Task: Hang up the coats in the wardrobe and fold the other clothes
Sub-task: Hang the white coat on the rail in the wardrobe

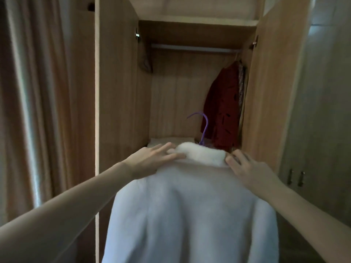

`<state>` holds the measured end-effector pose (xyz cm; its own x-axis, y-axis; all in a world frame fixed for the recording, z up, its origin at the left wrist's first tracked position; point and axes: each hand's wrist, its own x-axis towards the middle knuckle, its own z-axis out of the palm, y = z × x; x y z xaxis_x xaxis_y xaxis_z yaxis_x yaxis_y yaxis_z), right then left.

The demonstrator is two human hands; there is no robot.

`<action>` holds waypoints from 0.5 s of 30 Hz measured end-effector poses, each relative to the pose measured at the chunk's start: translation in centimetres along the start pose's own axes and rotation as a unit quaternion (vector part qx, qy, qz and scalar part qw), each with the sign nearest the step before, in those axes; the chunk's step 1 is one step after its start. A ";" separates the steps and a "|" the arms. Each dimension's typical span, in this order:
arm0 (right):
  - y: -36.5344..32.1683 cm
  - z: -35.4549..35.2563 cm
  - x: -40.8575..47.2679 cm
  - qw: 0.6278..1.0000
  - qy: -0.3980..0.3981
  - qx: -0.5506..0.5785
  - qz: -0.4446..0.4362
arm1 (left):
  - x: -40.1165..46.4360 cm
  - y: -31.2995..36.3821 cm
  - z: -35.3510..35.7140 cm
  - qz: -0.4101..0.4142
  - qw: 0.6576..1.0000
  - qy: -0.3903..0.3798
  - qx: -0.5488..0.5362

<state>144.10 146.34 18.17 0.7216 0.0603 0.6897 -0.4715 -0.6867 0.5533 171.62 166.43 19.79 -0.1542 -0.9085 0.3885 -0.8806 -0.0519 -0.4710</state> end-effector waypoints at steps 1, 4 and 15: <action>-0.3 0.7 0.8 1.000 -0.006 0.004 0.003 | 0.2 -0.8 0.3 -0.007 1.000 0.003 -0.006; -0.3 2.6 3.0 1.000 -0.021 0.018 0.012 | 1.3 -3.0 0.9 -0.023 1.000 0.002 -0.014; 1.9 12.1 8.4 0.994 -0.024 -0.039 0.095 | 9.0 -9.0 6.0 -0.045 0.998 0.007 0.031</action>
<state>155.36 136.83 19.33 0.6383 -0.1008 0.7632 -0.6381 -0.6238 0.4513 180.82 156.19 22.76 -0.0826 -0.8931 0.4423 -0.8620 -0.1587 -0.4814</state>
